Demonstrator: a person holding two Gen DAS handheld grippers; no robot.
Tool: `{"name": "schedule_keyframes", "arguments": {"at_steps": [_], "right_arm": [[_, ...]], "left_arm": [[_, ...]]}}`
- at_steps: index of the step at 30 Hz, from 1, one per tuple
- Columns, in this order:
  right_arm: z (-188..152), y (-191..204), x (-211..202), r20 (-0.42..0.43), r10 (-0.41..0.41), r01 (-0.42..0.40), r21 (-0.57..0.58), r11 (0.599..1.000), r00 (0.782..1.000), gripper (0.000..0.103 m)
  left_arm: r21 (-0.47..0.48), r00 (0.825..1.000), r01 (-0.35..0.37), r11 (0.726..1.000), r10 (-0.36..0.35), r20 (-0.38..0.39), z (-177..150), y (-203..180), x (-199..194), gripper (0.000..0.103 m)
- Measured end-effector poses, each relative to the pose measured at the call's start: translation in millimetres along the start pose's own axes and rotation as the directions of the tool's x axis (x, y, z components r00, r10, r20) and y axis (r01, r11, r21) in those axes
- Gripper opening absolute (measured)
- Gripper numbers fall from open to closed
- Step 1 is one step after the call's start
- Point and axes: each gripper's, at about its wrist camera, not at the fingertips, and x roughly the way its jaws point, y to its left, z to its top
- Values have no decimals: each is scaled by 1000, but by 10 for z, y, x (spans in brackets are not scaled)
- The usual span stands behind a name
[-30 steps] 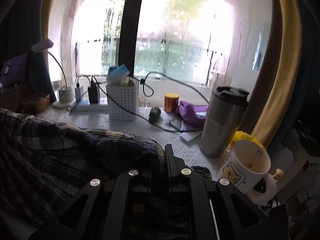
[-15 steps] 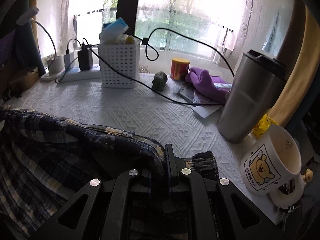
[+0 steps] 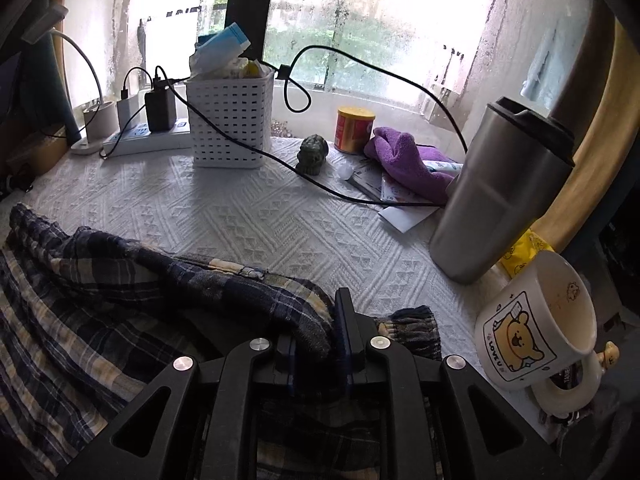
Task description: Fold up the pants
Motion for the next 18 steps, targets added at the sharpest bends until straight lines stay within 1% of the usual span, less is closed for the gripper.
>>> {"name": "schedule_keyframes", "arguments": {"at_steps": [2,3,4,5,6,7,8,9,11,13,18], "right_arm": [[-10,-11,-80,12,-6,5,7,1000,1000,31],[-18,-17,-123,15,-8,8,12,1000,1000,39],[-23,-20,-150,17,-9,9,14,1000,1000,50],[-33,-22,-201,23,-10,10,16,1000,1000,59],[-40,-20,-246,31,-8,8,18,1000,999,79],[-52,-17,-300,42,-7,6,21,1000,999,96],[-68,-16,-375,59,-19,18,26,999,998,98],[-85,-23,-428,68,-23,21,32,999,997,98],[-123,-42,-507,73,-21,18,41,999,997,98],[-185,-70,-593,76,-26,23,46,999,997,98],[-355,-143,-752,73,-31,26,67,997,997,98]], "left_arm": [[8,1000,15,1000,-15,-3,-75,-36,-65,42],[11,1000,19,1000,-19,-1,-96,-50,-93,43],[13,1000,24,1000,-24,4,-138,-63,-144,44],[13,1000,28,1000,-28,9,-166,-68,-177,45],[15,999,35,999,-35,14,-207,-78,-223,45],[16,999,38,999,-38,17,-245,-87,-252,46],[16,999,38,999,-38,18,-266,-94,-264,48],[16,999,37,999,-37,17,-295,-99,-281,49],[14,999,34,999,-35,14,-366,-109,-328,56],[16,999,33,999,-34,16,-425,-118,-373,59],[19,999,34,999,-34,11,-602,-155,-451,59]]}}
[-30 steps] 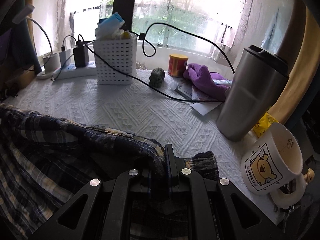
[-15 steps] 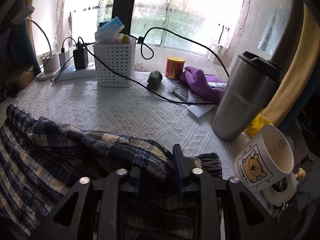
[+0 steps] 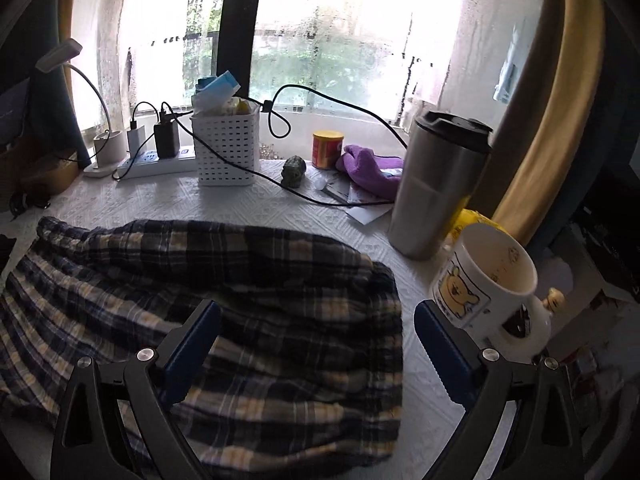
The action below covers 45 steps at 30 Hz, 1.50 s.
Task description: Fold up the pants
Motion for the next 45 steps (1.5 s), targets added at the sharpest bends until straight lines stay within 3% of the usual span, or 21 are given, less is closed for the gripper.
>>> {"name": "schedule_keyframes", "arguments": {"at_steps": [20,29,34,40,45], "right_arm": [[-595,-51,-351,-27,15,-14,56,998,1000,98],[-649,-148,-263,-45,30,-25,103,994,999,98],[-657,-190,-202,-64,40,-30,153,988,997,98],[-611,257,-388,-9,119,-117,110,987,993,97],[-719,1167,-514,-28,325,-326,-6,945,945,92]], "left_arm": [[-10,999,40,999,-40,-28,-492,-77,-137,59],[-91,997,58,994,-62,-38,-473,37,-3,59],[-70,999,38,997,-40,-31,-453,-16,28,59],[6,997,73,997,-73,-37,-501,-208,3,57],[1,996,86,996,-86,-15,-545,-175,12,57]]}}
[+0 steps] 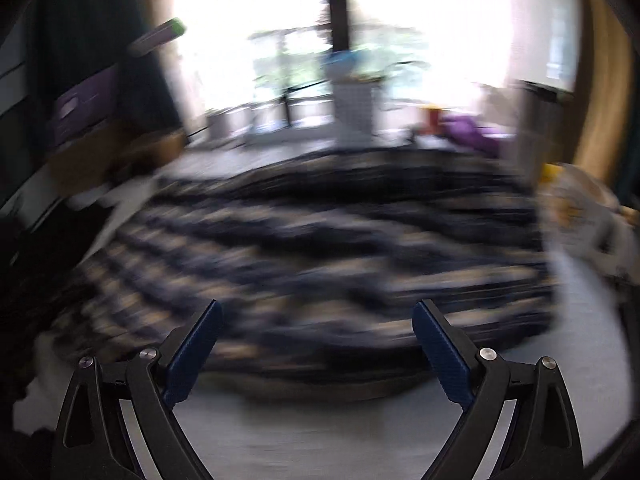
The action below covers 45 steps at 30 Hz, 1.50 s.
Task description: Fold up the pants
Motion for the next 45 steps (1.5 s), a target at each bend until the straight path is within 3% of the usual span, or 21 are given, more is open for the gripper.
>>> {"name": "schedule_keyframes", "arguments": {"at_steps": [4,7,13,17,19,21,30,39,45], "right_arm": [[-75,578,179,-58,121,-125,-72,990,991,74],[-86,837,195,-70,178,-185,-108,977,981,68],[-145,1232,162,-94,253,-266,-196,944,963,37],[-212,1390,263,-129,253,-279,-253,926,959,34],[-248,1412,321,-140,223,-254,-273,928,965,16],[-247,1386,301,-129,213,-240,-267,933,969,7],[-296,1367,-76,-87,263,-277,-305,911,961,5],[-542,1473,-51,-176,303,-345,-314,884,937,5],[-622,1595,13,-248,358,-425,-321,846,900,5]], "left_arm": [[-9,1000,1,1000,-1,17,-16,57,-34,23],[-10,999,16,1000,-16,34,-37,82,-101,13],[4,995,46,999,-46,85,-65,43,-291,8],[27,993,66,997,-69,99,-79,-22,-370,4],[37,993,72,997,-75,96,-87,-51,-401,4],[39,992,73,997,-77,102,-100,-59,-463,4],[36,991,66,997,-70,110,-216,-55,-709,4],[3,999,21,1000,-21,27,-502,16,-603,4],[-26,1000,2,1000,-2,-9,-569,114,-561,4]]}}
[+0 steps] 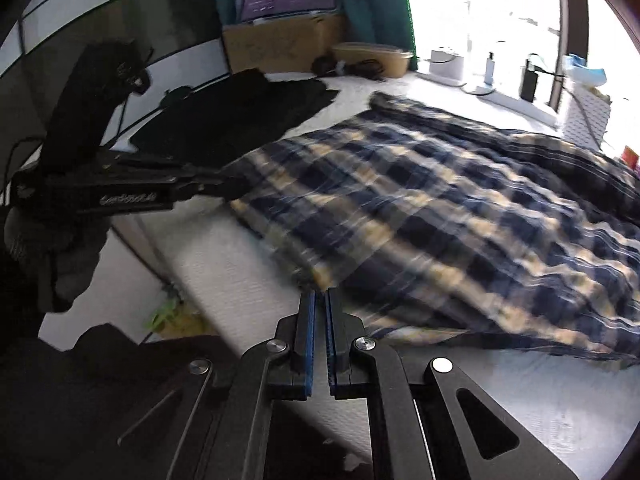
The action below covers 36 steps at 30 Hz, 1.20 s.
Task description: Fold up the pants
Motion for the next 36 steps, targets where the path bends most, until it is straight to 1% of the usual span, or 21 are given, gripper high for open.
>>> {"name": "schedule_keyframes", "arguments": {"at_steps": [3,6,8,9,11,13,16,18,19,20,22,24,28,30,33,35,36], "right_arm": [[-6,-36,-18,5,3,-3,5,1000,1000,5],[23,-159,-171,57,9,-11,39,999,998,5],[54,-266,-322,98,-12,7,54,999,995,5],[72,-298,-369,108,-26,20,59,998,994,5],[96,-433,-477,129,-90,81,78,994,988,5],[116,-617,-544,139,-141,125,117,985,980,5],[151,-882,-581,135,-209,186,168,968,968,5],[183,-1033,-588,130,-243,216,192,957,961,5],[200,-1107,-596,131,-256,227,206,952,958,5],[222,-1187,-603,132,-264,232,220,948,955,5],[274,-1310,-580,122,-287,254,232,939,950,5],[327,-1404,-550,108,-317,286,234,929,942,6],[449,-1562,-452,95,-319,287,251,924,943,6],[497,-1626,-385,79,-321,293,252,922,944,6],[542,-1723,-302,56,-333,308,261,915,941,6],[566,-1798,-250,34,-335,314,269,911,942,8],[578,-1843,-230,25,-338,319,272,908,941,18]], "left_arm": [[0,1000,15,1000,-15,-26,6,39,-1,4],[7,999,20,1000,-20,-42,29,50,-25,5],[28,999,9,1000,-7,-50,65,42,-51,6],[37,999,1,999,1,-43,91,45,-76,6],[28,999,-17,999,19,-39,150,85,-100,6],[16,997,-69,997,69,-21,211,143,-109,6],[-19,995,-100,995,100,0,330,233,-125,7],[-26,994,-108,994,109,24,433,243,-129,21],[-24,994,-108,994,109,32,476,235,-119,37],[-21,993,-108,994,109,42,540,215,-97,47],[-11,994,-97,995,98,54,650,170,-34,48],[3,995,-93,996,92,46,785,109,90,48],[-2,998,-49,999,49,34,1033,49,344,48],[28,999,-35,999,34,26,1131,-5,480,48],[74,999,-36,997,37,-4,1263,-71,734,48],[100,999,-42,994,45,-27,1318,-99,873,48],[113,998,-41,993,46,-43,1342,-109,942,48]]}}
